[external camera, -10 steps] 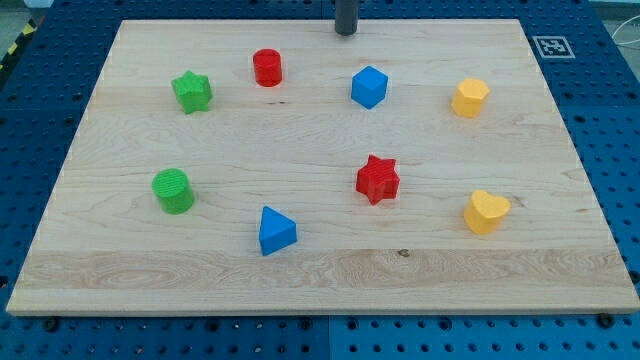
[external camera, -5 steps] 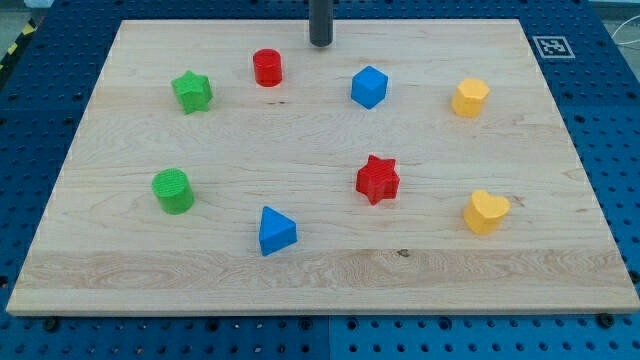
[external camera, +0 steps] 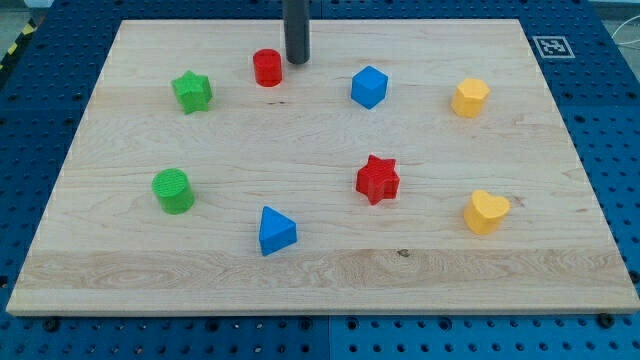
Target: Push red circle towards green star
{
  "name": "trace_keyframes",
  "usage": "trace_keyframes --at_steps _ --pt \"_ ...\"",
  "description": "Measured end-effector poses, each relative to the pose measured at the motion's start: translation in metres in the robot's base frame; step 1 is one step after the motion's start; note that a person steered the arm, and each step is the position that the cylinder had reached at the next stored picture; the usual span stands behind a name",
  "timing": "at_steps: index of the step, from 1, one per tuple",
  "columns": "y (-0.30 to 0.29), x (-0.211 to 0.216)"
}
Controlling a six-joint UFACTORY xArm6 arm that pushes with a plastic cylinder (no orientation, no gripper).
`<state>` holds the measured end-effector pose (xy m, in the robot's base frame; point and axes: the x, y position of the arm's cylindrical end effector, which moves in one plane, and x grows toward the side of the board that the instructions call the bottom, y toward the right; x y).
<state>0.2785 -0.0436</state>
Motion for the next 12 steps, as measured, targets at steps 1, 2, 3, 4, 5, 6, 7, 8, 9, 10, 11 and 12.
trace_keyframes --at_steps 1,2,3,4,5,6,7,8,9,10,11,12 --pt "-0.017 0.006" --pt "-0.017 0.006" --pt "-0.037 0.008" --pt "-0.04 0.008" --pt "-0.059 0.01" --pt "-0.07 0.011" --pt "-0.079 0.015" --pt "-0.092 0.021" --pt "-0.091 0.016" --pt "-0.087 0.009" --pt "-0.058 0.007" --pt "-0.053 0.009"
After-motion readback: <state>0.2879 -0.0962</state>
